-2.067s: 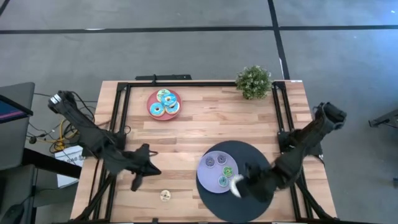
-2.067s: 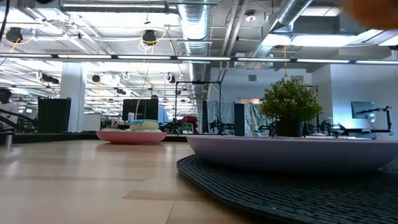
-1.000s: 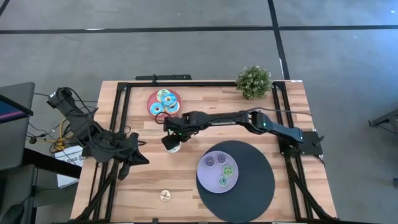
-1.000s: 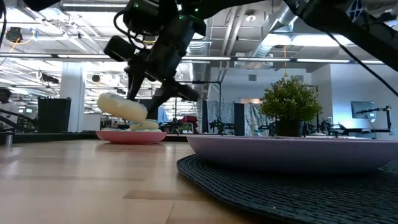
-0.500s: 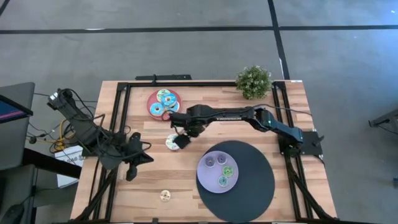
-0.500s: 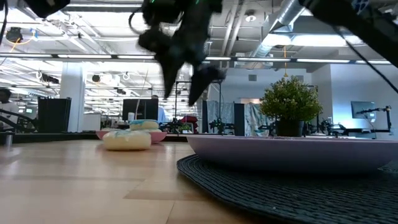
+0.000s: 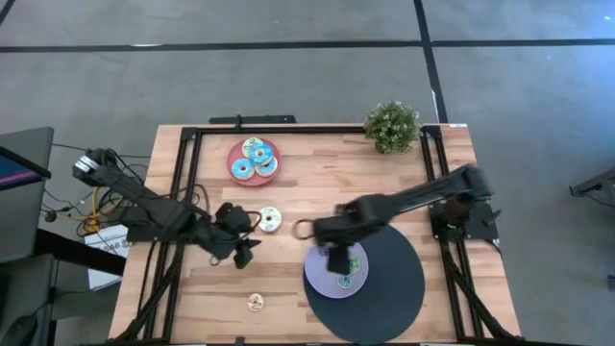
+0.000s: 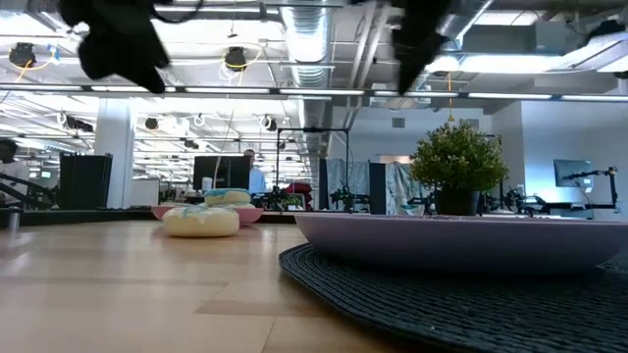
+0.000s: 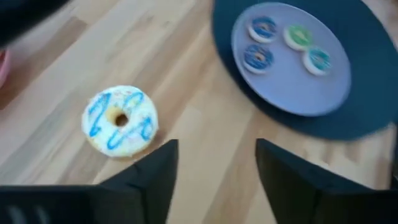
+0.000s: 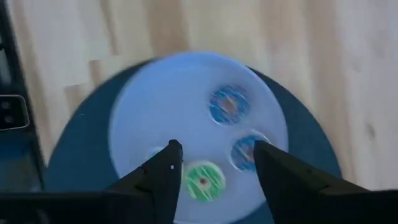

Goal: Pick & Place donuts
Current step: Put the large white donut on the pink plate

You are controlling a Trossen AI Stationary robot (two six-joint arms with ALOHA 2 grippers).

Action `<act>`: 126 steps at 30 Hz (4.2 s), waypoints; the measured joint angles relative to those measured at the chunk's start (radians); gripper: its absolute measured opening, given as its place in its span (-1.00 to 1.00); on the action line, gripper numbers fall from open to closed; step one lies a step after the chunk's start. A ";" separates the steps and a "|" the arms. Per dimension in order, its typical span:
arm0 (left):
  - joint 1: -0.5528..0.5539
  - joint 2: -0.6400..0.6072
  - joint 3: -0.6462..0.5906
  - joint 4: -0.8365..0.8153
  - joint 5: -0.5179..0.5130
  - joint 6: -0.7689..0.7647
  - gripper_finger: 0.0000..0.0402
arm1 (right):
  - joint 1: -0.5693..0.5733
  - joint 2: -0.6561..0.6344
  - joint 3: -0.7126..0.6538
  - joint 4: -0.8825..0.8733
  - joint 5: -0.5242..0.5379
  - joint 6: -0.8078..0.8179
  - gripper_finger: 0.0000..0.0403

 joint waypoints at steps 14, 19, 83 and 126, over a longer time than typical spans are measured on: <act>0.260 0.131 0.002 0.070 0.102 -0.096 0.42 | 0.088 -0.843 -0.906 0.415 0.107 0.305 -0.51; 0.344 0.131 0.002 -0.018 0.176 -0.166 0.42 | 0.086 -0.931 -0.969 0.426 0.113 0.354 -0.51; 0.525 0.405 0.009 0.045 0.361 0.046 -0.06 | 0.086 -0.874 -0.978 0.452 0.138 0.338 -0.51; 0.602 0.392 0.047 -0.006 0.457 0.204 0.36 | 0.086 -0.874 -0.978 0.476 0.241 0.339 -0.51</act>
